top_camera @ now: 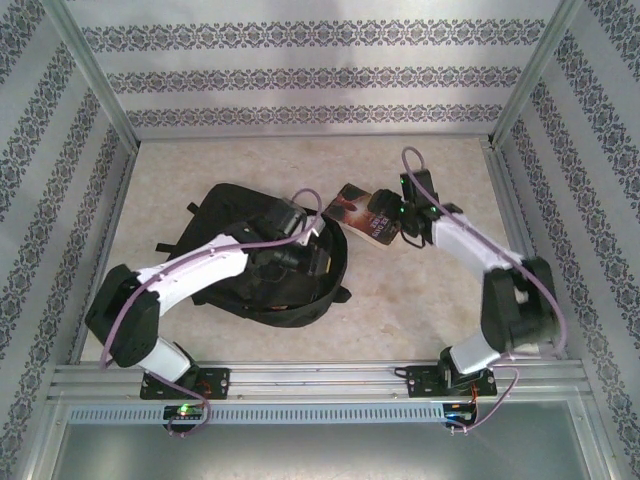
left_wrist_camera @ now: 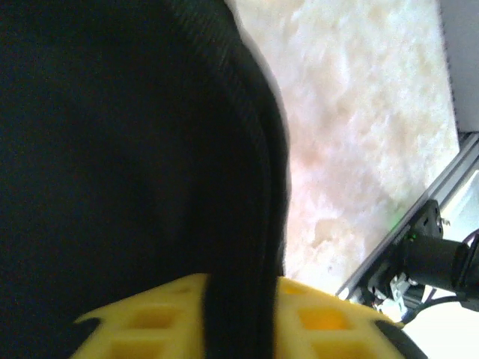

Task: Pack the student bag
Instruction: Close the student bag at the center of the table, then rotate the book at the center of the table.

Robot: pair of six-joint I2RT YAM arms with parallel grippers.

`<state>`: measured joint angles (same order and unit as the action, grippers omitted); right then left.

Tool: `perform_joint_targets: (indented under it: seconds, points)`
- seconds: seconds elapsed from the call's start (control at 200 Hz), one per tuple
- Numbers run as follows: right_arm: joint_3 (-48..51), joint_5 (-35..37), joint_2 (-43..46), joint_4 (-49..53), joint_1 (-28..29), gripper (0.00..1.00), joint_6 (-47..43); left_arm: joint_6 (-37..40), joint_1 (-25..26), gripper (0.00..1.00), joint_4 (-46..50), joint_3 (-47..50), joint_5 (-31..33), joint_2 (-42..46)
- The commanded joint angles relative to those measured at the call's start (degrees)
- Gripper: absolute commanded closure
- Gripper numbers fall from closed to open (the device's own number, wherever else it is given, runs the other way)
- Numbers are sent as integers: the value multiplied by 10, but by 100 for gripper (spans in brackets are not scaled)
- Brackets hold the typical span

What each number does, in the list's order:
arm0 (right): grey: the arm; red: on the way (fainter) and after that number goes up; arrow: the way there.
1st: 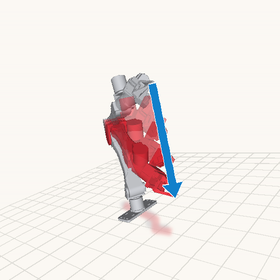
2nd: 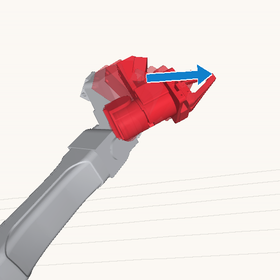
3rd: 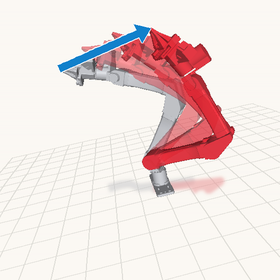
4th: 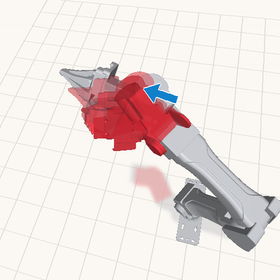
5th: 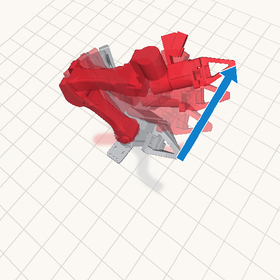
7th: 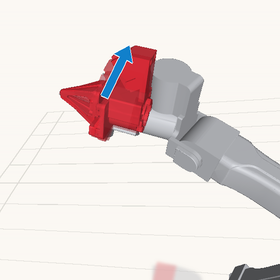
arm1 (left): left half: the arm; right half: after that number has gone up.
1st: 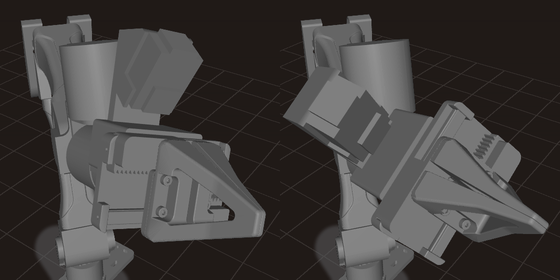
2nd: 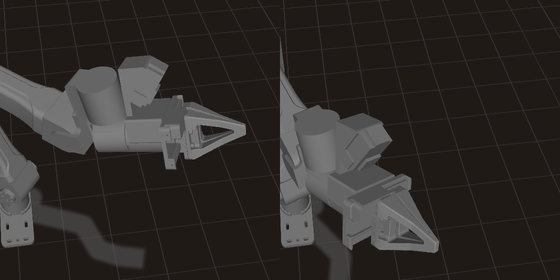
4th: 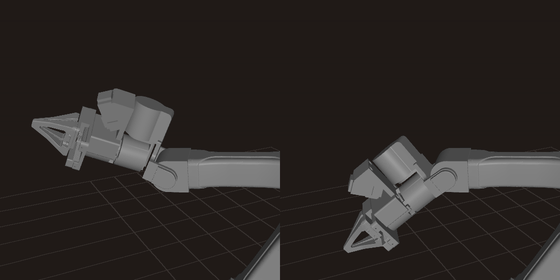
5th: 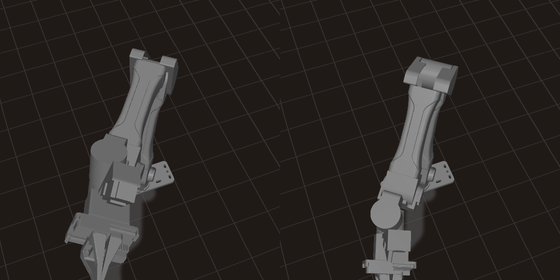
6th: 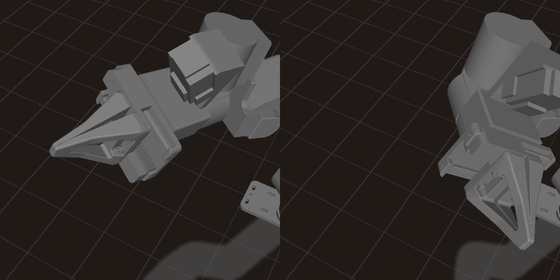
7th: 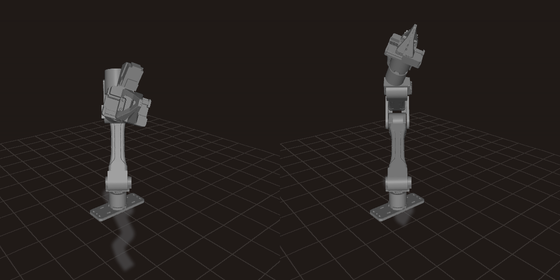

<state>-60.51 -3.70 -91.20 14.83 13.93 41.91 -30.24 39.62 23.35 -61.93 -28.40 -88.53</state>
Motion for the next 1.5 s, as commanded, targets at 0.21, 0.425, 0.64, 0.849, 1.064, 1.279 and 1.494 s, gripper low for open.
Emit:
perform_joint_targets:
  seconds: [0.21,0.425,0.64,0.849,1.064,1.279,1.494]
  points:
    - [-325,-6,-291,164,-41,9,-136,83,13,19,90,-57,-2,68]
    - [-419,-60,-380,229,-42,10,-193,66,-23,18,129,-145,63,70]
    - [-318,-79,-330,181,-35,13,-168,-7,-40,24,78,-215,43,-8]
    - [-162,-82,-236,104,-32,18,-90,-90,-7,15,37,-308,72,-130]
    - [7,-117,-134,-17,-29,22,15,-226,9,9,76,-423,125,-279]
    - [84,-143,-87,-89,-32,28,82,-282,20,5,153,-565,164,-408]
    - [139,-88,-18,-94,-53,32,110,-285,14,0,378,-758,291,-528]
